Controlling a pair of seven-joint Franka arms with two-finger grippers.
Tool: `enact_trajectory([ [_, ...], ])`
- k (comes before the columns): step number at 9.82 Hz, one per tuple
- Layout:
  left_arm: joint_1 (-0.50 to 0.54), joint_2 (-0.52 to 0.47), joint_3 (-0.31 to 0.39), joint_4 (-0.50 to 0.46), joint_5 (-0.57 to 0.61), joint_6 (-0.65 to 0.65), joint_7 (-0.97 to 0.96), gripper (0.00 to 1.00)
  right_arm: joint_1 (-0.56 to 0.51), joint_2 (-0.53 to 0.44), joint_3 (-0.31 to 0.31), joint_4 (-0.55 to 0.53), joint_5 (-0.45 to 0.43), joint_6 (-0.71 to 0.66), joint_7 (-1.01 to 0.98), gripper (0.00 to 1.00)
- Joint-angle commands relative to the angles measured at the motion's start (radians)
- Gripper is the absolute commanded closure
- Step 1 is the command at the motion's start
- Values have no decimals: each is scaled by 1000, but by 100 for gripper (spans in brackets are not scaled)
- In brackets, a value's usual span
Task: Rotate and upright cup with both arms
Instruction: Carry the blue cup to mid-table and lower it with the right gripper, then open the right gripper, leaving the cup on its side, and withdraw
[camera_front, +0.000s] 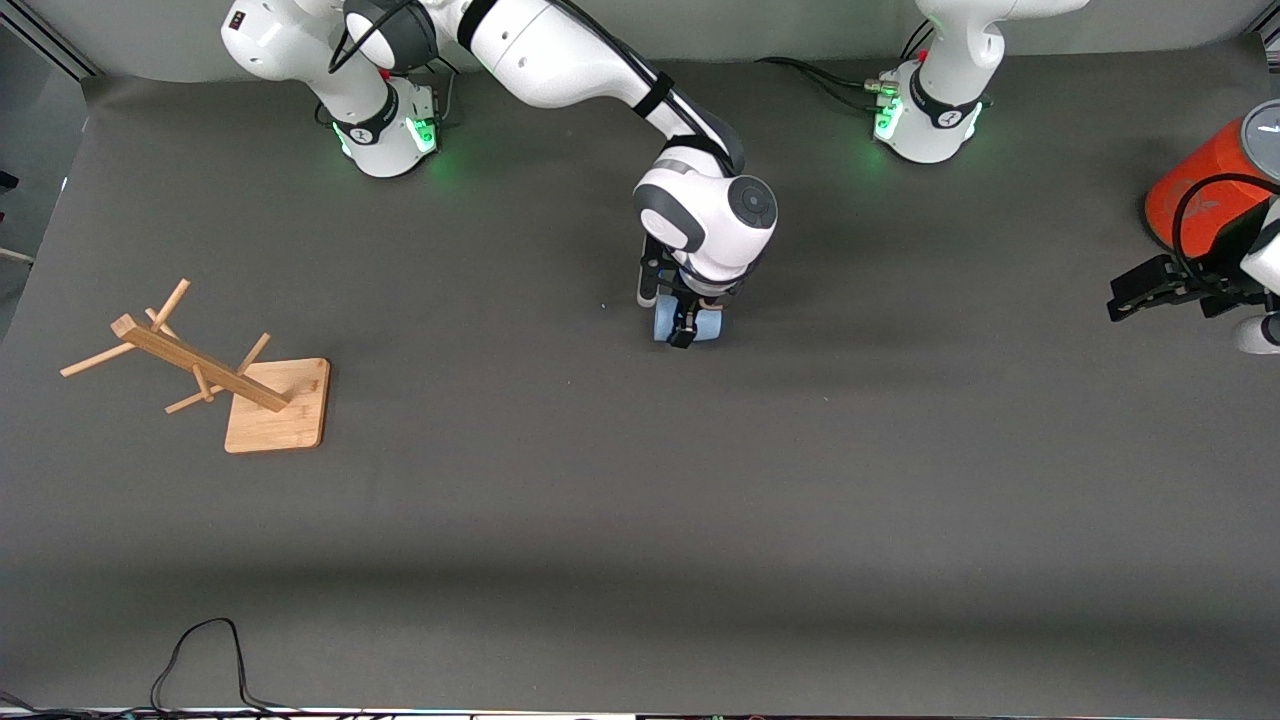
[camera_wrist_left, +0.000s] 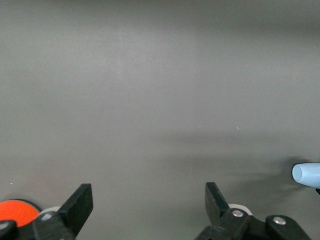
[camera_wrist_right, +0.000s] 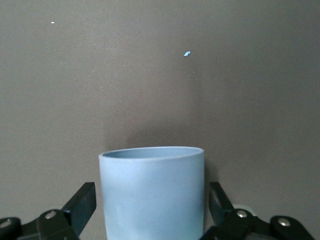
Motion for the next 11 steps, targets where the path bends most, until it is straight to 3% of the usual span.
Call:
enact_trajectory([
  [1, 3, 4, 1, 14, -11, -12, 3, 0, 3, 6, -13, 32, -18, -4, 5, 0],
  [3, 3, 4, 1, 12, -11, -13, 3, 0, -3, -55, -13, 28, -14, -47, -28, 0],
  [5, 5, 4, 1, 14, -11, -9, 3, 0, -9, -144, -22, 31, 2, -185, -129, 0],
  [11, -15, -2, -15, 15, -11, -19, -60, 0, -240, -465, -23, 15, 41, -547, -704, 0],
])
